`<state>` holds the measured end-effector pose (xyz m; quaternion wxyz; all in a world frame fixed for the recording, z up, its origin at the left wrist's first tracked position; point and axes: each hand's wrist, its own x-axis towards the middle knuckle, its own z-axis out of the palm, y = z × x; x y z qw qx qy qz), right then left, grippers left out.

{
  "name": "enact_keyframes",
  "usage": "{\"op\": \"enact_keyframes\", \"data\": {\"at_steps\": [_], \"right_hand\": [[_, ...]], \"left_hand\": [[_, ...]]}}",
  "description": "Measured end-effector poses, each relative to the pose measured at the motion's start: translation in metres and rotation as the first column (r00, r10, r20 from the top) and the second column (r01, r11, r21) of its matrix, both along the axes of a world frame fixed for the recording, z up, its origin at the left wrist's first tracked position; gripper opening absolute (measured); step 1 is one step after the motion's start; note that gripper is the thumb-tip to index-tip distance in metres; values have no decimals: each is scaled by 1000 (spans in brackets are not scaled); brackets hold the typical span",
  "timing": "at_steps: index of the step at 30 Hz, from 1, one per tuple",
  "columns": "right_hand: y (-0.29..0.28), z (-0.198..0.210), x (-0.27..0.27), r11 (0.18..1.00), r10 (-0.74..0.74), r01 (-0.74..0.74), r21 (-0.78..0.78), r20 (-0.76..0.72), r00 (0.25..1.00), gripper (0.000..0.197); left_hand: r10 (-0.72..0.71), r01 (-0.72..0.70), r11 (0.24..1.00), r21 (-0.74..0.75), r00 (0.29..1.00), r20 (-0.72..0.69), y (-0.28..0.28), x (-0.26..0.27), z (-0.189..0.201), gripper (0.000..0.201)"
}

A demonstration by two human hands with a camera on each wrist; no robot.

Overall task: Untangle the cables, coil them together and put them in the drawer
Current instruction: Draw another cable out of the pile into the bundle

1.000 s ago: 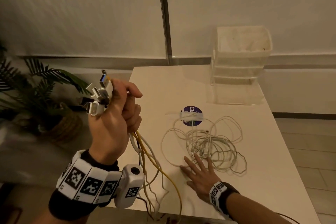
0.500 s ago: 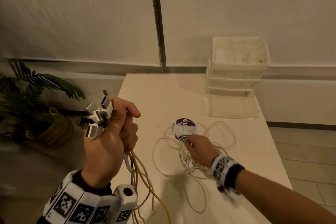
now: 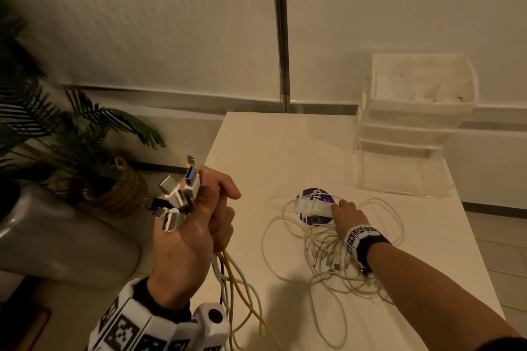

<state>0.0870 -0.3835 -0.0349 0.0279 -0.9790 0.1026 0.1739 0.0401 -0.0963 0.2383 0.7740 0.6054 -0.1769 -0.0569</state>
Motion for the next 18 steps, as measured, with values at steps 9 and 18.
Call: {"op": "enact_keyframes", "data": {"at_steps": [9,18], "right_hand": [[-6,96,-8,626,-501,85,775,317,805,11],[26,150,-40,101,-560,-40,994,90,824,14]], "left_hand": [[-56,58,997,-50,998,30,-3,1,-3,46],[14,-40,955,295,996,88,-46,23,-21,14]]}}
